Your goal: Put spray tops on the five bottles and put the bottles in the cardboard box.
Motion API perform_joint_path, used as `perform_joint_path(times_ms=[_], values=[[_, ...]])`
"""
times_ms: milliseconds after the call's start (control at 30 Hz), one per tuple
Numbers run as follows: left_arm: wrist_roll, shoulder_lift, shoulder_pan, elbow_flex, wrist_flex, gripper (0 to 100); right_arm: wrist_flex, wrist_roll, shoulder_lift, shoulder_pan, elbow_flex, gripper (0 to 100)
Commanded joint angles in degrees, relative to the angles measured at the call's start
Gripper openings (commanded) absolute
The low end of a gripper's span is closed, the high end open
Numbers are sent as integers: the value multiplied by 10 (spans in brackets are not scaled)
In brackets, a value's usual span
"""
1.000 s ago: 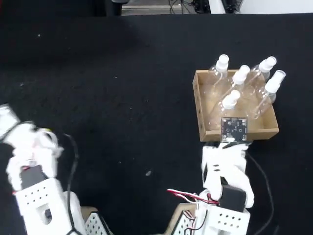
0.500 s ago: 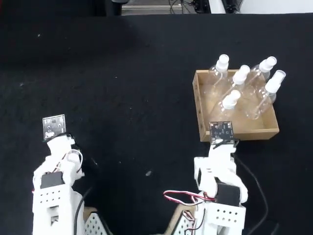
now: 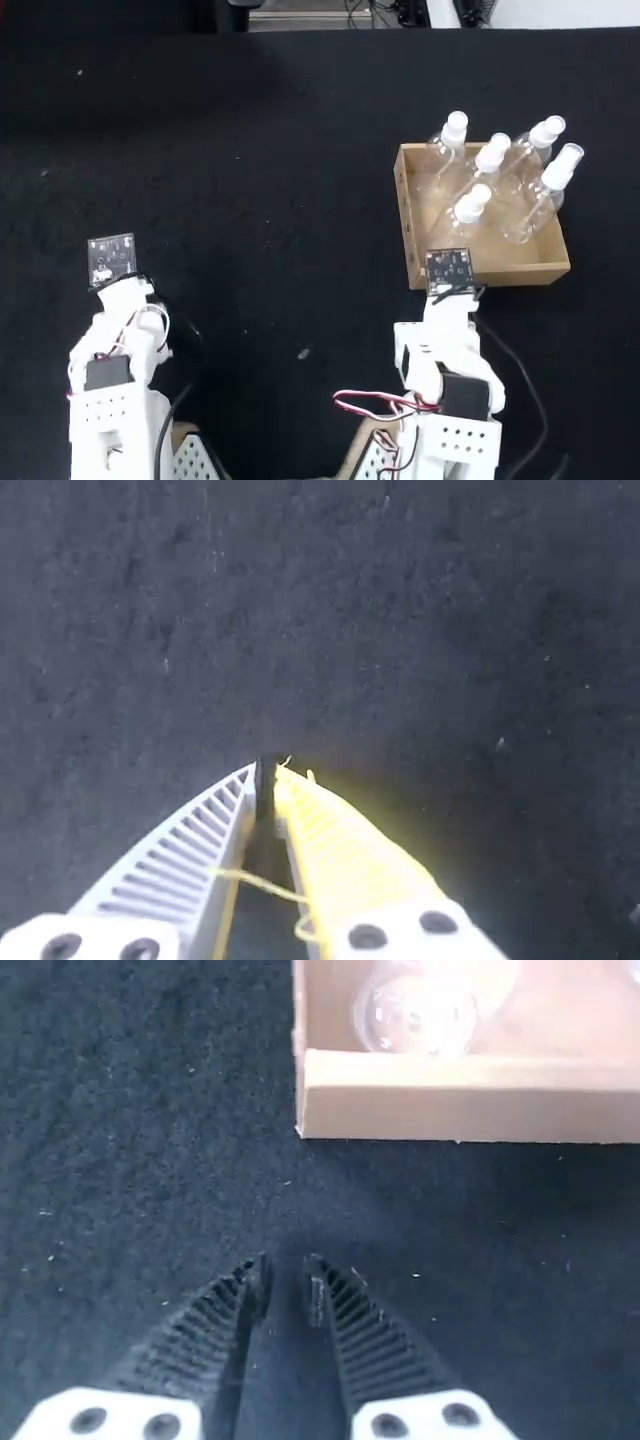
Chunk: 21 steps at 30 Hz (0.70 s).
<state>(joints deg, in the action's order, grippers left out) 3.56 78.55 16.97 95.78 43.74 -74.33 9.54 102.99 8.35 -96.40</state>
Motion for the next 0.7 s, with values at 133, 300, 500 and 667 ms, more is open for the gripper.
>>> perform_joint_path(times_ms=[133, 300, 500, 667], values=[[2, 251, -16, 17, 200, 33, -4, 1, 56, -9, 0, 21], [2, 251, -15, 15, 260, 33, -4, 1, 55, -9, 0, 21], [2, 246, -14, 16, 285, 33, -4, 1, 55, -9, 0, 21], [2, 246, -14, 16, 285, 33, -4, 1, 55, -8, 0, 21]])
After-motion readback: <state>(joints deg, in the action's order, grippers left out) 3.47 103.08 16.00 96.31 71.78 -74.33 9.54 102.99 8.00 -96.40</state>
